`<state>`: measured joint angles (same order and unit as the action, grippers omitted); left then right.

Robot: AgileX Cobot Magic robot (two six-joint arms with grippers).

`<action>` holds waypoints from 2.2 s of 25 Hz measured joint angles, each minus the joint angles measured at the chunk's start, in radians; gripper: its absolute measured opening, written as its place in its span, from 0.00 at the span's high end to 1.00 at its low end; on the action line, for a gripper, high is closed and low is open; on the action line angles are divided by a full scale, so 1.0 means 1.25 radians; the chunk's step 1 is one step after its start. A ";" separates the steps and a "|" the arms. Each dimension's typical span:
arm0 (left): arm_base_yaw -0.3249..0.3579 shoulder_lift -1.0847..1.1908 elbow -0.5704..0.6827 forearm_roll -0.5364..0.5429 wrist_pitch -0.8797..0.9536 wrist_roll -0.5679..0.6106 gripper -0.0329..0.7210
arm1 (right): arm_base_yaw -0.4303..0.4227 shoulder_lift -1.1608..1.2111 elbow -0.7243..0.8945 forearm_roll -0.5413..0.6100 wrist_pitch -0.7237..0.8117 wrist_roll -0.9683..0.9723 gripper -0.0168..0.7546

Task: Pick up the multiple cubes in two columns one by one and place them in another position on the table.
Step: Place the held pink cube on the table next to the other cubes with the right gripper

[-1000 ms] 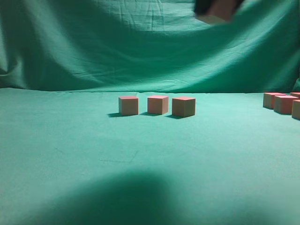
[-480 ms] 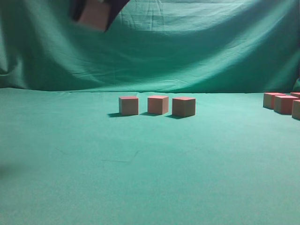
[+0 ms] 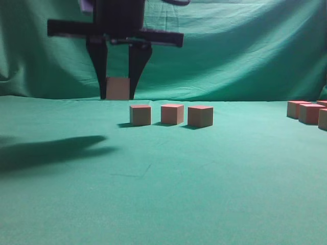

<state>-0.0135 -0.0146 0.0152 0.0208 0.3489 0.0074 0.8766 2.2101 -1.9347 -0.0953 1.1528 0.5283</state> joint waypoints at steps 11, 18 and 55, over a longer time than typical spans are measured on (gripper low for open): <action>0.000 0.000 0.000 0.000 0.000 0.000 0.96 | 0.000 0.072 -0.060 -0.029 -0.005 0.169 0.64; 0.000 0.000 0.000 0.000 0.000 0.000 0.96 | 0.000 0.104 -0.060 -0.038 -0.007 0.193 0.64; 0.000 0.000 0.000 0.000 0.000 0.000 0.96 | 0.015 0.009 -0.172 -0.084 0.064 0.011 0.23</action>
<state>-0.0135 -0.0146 0.0152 0.0208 0.3489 0.0074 0.8956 2.2214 -2.1501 -0.1999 1.2326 0.5425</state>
